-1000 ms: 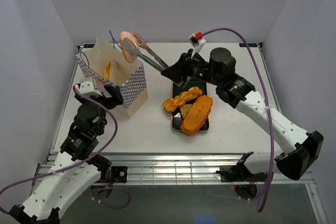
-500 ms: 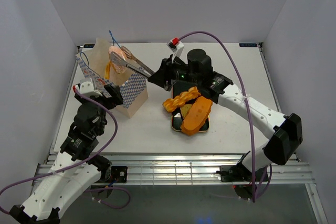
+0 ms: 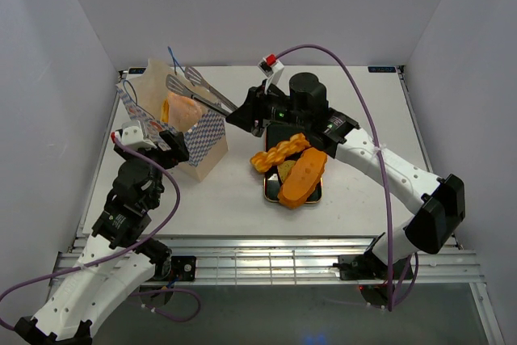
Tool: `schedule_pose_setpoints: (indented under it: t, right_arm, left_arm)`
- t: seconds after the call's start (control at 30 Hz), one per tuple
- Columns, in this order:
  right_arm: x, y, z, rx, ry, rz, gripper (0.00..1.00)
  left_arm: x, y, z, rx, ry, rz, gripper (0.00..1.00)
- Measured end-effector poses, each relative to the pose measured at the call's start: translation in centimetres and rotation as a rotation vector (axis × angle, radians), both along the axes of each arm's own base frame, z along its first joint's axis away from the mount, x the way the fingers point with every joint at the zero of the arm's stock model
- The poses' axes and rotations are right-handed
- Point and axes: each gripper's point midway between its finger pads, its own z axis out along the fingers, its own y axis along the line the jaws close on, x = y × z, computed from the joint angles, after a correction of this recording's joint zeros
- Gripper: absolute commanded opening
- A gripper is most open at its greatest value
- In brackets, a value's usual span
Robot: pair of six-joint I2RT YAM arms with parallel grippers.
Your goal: Place the fake bread into the paper bag
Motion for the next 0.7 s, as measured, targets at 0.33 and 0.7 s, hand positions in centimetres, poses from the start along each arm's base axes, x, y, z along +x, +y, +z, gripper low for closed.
schedule_pose_setpoints:
  t: [0.33,0.7]
  right_arm:
    - [0.0,0.0,0.3,0.003,-0.004,-0.001,0.53]
    - [-1.3,-4.4,4.8,0.038,-0.113,-0.117,0.54]
  left_arm:
    - [0.0,0.1,0.0,0.001,0.0,0.004,0.97]
    - [0.0,0.1,0.0,0.0,-0.001,0.008,0.97]
